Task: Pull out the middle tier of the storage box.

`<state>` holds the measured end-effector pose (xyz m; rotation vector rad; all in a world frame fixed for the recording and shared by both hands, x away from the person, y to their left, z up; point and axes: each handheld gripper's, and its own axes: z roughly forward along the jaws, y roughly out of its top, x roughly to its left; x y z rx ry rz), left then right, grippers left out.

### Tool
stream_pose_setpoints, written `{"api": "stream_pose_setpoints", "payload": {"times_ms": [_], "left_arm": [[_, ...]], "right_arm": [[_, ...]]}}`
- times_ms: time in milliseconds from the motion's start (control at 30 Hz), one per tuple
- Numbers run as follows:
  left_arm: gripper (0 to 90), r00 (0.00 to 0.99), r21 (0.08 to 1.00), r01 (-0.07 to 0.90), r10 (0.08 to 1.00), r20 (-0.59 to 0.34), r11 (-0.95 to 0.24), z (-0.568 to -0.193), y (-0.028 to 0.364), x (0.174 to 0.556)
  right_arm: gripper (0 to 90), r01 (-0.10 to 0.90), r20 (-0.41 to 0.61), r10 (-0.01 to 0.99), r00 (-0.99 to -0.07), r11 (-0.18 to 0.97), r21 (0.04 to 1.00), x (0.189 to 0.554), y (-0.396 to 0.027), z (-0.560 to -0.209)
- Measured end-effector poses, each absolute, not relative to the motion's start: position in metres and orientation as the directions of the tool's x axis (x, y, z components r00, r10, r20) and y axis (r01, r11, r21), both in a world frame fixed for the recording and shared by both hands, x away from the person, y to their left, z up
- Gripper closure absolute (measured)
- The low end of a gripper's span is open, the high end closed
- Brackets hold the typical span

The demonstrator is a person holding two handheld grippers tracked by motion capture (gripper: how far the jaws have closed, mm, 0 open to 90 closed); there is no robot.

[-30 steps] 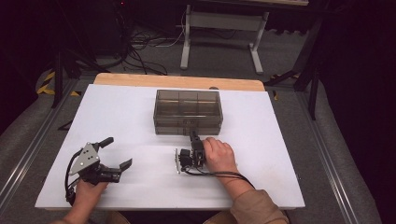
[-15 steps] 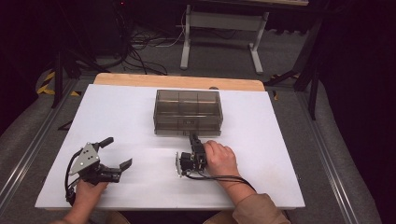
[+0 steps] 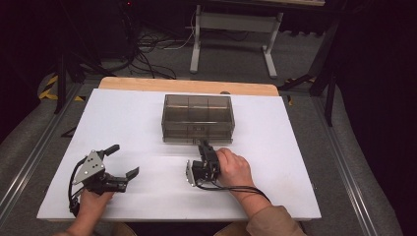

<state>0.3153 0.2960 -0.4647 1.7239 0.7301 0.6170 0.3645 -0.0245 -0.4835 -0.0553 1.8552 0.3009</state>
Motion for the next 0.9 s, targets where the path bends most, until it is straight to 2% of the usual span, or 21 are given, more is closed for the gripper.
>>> {"api": "stream_pose_setpoints", "payload": {"times_ms": [200,433,567,767,900], "left_arm": [[0.3,0.673,0.967,0.162,0.739,0.039,-0.199,-0.465,0.296,0.315],[0.3,0.672,0.968,0.161,0.739,0.036,-0.194,-0.465,0.296,0.315],[0.3,0.673,0.968,0.16,0.739,0.037,-0.195,-0.465,0.296,0.315],[0.3,0.673,0.968,0.16,0.738,0.036,-0.194,-0.465,0.296,0.315],[0.3,0.674,0.968,0.16,0.738,0.036,-0.194,-0.465,0.296,0.315]], "right_arm": [[61.8,-0.242,-0.948,0.093,-0.304,0.955,0.171,0.363,-0.025,-0.48],[54.9,-0.239,-0.937,0.121,-0.328,0.949,0.206,0.359,-0.024,-0.479],[51.6,-0.275,-0.94,0.094,-0.328,0.942,0.19,0.358,-0.025,-0.475],[47.5,-0.307,-0.928,0.121,-0.352,0.922,0.236,0.354,-0.027,-0.47],[48.0,-0.296,-0.914,0.148,-0.378,0.916,0.271,0.351,-0.029,-0.467]]}}
